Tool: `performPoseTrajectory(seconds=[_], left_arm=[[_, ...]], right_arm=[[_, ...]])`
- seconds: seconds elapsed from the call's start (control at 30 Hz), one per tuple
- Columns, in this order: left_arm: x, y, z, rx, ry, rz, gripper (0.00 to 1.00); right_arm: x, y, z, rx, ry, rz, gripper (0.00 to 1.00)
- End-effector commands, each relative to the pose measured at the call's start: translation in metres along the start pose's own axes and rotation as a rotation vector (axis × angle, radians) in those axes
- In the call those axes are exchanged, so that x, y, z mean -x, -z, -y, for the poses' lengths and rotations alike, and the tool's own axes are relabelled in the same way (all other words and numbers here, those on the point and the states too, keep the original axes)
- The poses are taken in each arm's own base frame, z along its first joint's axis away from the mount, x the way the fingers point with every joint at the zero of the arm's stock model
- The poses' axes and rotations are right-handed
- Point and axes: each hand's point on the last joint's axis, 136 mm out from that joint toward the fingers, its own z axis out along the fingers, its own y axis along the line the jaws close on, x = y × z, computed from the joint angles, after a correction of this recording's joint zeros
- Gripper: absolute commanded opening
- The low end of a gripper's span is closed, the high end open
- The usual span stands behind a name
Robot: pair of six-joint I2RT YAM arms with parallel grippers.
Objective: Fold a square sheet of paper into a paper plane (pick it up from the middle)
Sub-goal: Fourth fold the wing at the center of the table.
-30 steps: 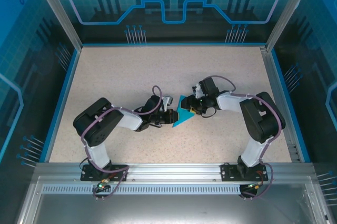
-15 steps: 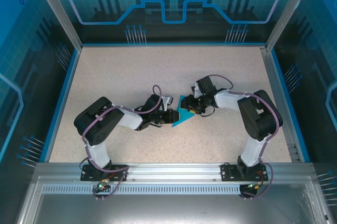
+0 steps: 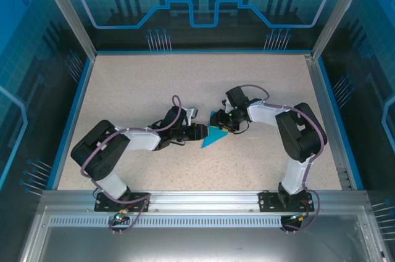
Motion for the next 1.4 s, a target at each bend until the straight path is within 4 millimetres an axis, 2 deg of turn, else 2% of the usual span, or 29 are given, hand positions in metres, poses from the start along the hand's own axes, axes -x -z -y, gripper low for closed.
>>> performPoseTrajectory(seconds=[0.0,0.23,0.43,0.87,1.2,1.37], left_arm=[[0.003,0.004,-0.003,0.027,0.015,0.007,0.43],[0.004,-0.004,0.015,-0.071,0.03,-0.027,0.28],[0.001,-0.013,0.01,-0.055,0.045,-0.057,0.21],[-0.001,-0.023,0.014,-0.072,0.022,-0.11,0.2],[-0.006,-0.032,-0.002,-0.005,0.067,-0.142,0.16],[-0.008,-0.035,-0.004,-0.004,0.083,-0.155,0.14]], right_arm=[[-0.023,-0.015,0.045,-0.21,-0.028,-0.077,0.54],[-0.026,-0.017,0.054,-0.291,-0.032,-0.094,0.51],[-0.029,-0.018,0.057,-0.314,-0.033,-0.11,0.48],[-0.033,-0.026,0.06,-0.369,-0.031,-0.167,0.52],[-0.037,-0.031,0.064,-0.388,-0.048,-0.196,0.53],[-0.038,-0.031,0.064,-0.388,-0.05,-0.199,0.54]])
